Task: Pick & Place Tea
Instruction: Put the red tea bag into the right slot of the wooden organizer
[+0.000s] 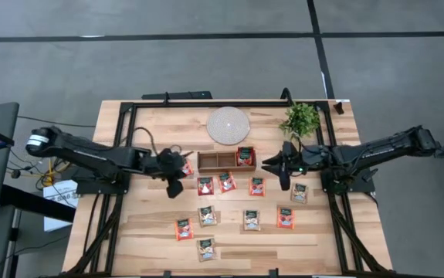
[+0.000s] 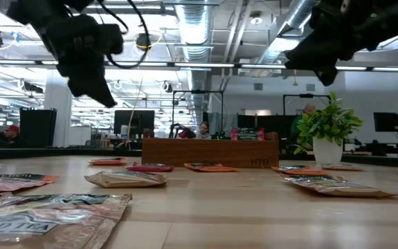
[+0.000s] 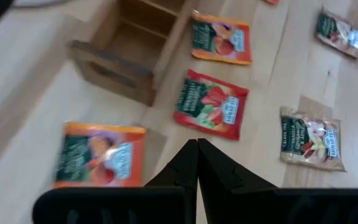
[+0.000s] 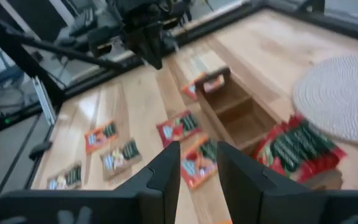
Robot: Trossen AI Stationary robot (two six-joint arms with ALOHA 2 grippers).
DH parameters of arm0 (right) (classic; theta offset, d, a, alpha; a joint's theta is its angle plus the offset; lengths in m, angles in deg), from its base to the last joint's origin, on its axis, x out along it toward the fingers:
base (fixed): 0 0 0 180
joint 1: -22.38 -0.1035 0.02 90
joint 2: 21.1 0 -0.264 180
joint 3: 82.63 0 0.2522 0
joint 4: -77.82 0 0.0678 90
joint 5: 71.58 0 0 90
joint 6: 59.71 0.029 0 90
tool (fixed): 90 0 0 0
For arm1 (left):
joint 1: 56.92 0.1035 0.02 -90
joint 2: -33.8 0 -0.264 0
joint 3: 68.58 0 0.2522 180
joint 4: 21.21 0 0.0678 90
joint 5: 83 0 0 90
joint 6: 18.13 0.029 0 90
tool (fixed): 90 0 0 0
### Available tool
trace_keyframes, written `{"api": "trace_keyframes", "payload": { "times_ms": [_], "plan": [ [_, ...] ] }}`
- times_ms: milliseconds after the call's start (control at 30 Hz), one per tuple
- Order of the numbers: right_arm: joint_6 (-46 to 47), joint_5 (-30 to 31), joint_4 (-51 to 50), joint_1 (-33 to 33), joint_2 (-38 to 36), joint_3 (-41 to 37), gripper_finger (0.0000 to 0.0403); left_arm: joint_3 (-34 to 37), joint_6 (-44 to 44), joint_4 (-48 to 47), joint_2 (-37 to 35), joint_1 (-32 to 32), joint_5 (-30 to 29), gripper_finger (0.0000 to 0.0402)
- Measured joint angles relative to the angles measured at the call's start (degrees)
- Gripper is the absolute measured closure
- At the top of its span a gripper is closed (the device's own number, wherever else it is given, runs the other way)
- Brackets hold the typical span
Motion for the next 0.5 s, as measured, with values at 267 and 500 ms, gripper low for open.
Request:
{"api": "trace_keyframes", "payload": {
  "times_ms": [267, 500],
  "plan": [
    [-2.5, 0.2, -2.0, -2.2, -3.7, 0.0, 0.0305, -6.8, 5.7, 0.9, 11.6, -0.3, 2.0, 0.0401],
    [-4.1, 0.2, -5.8, -3.1, -8.6, -0.4, 0.0305, -12.1, 8.1, 0.7, 18.6, -0.4, 1.9, 0.0401]
  ]
}}
